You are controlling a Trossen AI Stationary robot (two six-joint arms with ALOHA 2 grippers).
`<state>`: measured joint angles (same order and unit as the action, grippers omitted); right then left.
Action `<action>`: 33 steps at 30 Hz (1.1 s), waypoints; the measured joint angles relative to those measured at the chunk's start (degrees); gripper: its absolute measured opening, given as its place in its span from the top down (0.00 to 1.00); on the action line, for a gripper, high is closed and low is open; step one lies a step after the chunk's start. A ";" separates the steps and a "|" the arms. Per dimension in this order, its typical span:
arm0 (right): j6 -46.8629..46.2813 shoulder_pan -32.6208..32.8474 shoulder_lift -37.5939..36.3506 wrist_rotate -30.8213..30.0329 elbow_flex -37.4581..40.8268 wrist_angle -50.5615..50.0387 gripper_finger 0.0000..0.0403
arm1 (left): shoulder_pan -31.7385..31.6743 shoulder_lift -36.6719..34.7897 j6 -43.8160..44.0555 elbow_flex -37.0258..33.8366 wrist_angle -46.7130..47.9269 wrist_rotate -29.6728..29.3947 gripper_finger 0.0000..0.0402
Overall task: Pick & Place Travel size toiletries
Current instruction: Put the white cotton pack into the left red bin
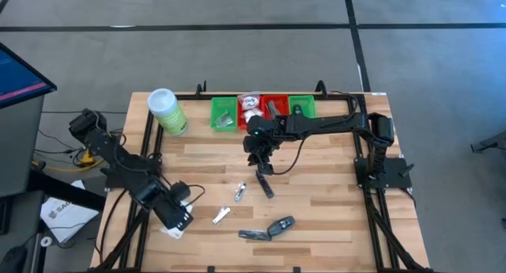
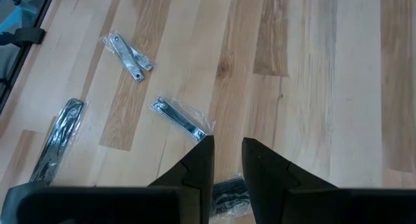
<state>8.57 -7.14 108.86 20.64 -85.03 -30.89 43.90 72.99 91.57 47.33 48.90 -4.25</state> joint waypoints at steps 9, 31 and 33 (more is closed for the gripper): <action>-0.02 0.00 0.00 -0.02 0.00 0.02 0.82 | 0.04 0.98 0.29 -2.97 -2.90 0.04 0.77; 0.42 -0.07 0.00 -0.02 0.00 0.17 0.82 | -1.88 6.51 1.68 -5.99 -7.88 3.69 0.56; 0.42 -0.07 0.00 -0.02 0.00 0.17 0.82 | -1.97 7.73 1.68 -5.99 -7.96 3.69 0.55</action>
<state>8.99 -7.20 108.86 20.62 -85.03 -30.72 41.93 80.73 93.25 41.34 40.95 -0.56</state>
